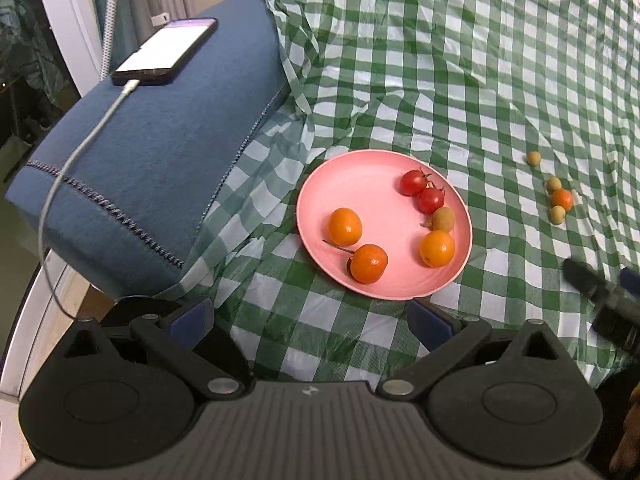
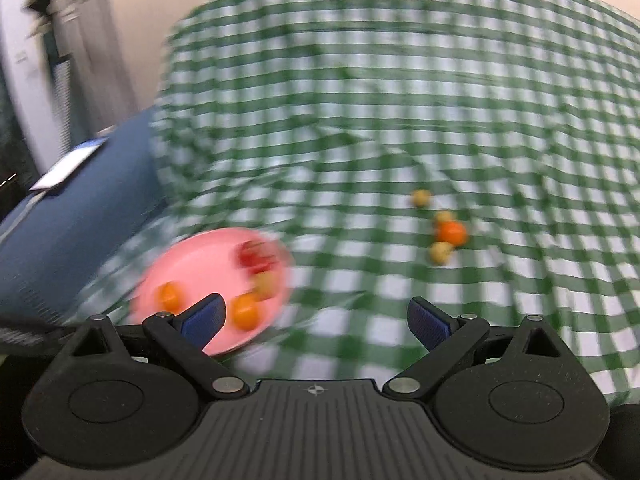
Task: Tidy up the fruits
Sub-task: 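Move the left tool to a small yellow fruit while the right tool approaches a tangerine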
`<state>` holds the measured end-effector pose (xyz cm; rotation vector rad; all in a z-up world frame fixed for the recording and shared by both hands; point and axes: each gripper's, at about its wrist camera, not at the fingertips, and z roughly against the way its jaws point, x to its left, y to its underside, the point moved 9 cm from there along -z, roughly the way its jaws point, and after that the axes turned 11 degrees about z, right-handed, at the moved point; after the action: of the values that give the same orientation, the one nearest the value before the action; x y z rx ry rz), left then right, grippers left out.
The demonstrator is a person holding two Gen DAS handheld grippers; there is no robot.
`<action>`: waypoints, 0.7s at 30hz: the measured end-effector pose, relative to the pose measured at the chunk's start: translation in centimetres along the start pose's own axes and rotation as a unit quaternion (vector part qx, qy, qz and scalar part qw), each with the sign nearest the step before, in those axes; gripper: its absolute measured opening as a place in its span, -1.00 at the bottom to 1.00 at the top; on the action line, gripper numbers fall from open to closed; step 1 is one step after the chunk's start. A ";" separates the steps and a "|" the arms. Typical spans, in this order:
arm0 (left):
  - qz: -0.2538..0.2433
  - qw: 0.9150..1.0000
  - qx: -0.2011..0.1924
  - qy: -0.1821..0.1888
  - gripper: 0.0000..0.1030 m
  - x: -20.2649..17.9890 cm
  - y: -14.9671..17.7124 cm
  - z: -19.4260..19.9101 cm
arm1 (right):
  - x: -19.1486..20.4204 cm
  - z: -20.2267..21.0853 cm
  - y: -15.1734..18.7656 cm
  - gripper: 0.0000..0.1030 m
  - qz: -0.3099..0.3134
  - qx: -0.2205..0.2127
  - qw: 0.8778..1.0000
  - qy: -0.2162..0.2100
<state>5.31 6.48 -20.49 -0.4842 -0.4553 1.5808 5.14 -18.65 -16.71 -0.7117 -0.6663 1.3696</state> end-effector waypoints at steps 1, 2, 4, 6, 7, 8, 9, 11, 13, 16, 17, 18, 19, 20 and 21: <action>-0.001 1.000 0.006 -0.002 1.00 -0.3 -0.2 -0.5 | -1.6 -0.9 0.0 0.90 -0.011 0.002 1.000 0.014; -0.001 1.000 0.014 -0.003 1.00 -0.7 -0.4 -0.9 | -3.5 -2.0 -0.1 0.91 -0.024 0.003 0.999 0.029; 0.004 1.000 0.029 -0.004 1.00 -1.4 -0.8 -1.9 | -6.9 -4.5 -0.3 0.92 -0.042 0.004 0.998 0.056; 0.009 0.999 0.038 -0.008 1.00 -2.1 -1.4 -2.7 | -9.6 -7.6 -0.7 0.92 -0.053 0.008 0.995 0.081; 0.009 0.999 0.039 -0.010 1.00 -2.5 -1.8 -3.1 | -10.7 -9.2 -1.0 0.92 -0.055 0.011 0.995 0.085; 0.010 0.999 0.040 -0.011 1.00 -3.0 -2.2 -3.4 | -11.6 -10.7 -1.1 0.91 -0.055 0.014 0.994 0.089; 0.011 0.999 0.041 -0.012 1.00 -3.4 -2.6 -3.7 | -12.2 -12.2 -1.3 0.89 -0.052 0.015 0.994 0.091; 0.012 0.999 0.041 -0.012 1.00 -4.3 -3.3 -4.1 | -13.1 -14.9 -1.5 0.79 -0.041 0.020 0.995 0.091; 0.008 0.999 0.039 -0.012 1.00 -5.6 -4.0 -4.6 | -13.7 -17.3 -1.3 0.51 -0.042 0.029 0.995 0.087; -0.005 0.999 0.041 -0.009 1.00 -7.6 -4.6 -5.4 | -14.8 -20.0 -0.6 -0.23 -0.050 0.054 0.994 0.076; -0.010 0.999 0.043 -0.007 1.00 -8.6 -4.8 -5.7 | -15.1 -20.4 -0.1 -0.22 -0.047 0.061 0.994 0.079; -0.015 0.999 0.046 -0.004 1.00 -9.5 -4.9 -6.1 | -15.2 -20.2 0.0 -0.24 -0.047 0.056 0.994 0.078; -0.018 0.999 0.048 0.000 1.00 -10.3 -5.0 -6.4 | -15.7 -19.6 0.1 -0.24 -0.051 0.046 0.994 0.082; -0.023 0.998 0.050 0.007 1.00 -11.6 -5.1 -6.9 | -16.5 -18.9 0.0 -0.24 -0.056 0.038 0.993 0.093; -0.028 0.998 0.051 0.015 1.00 -12.9 -5.2 -7.4 | -17.3 -18.0 0.1 -0.24 -0.062 0.030 0.992 0.107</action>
<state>14.42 -6.10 -23.22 -0.4132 -0.3592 1.5322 17.55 -37.02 -28.29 -0.7438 -0.4897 1.1750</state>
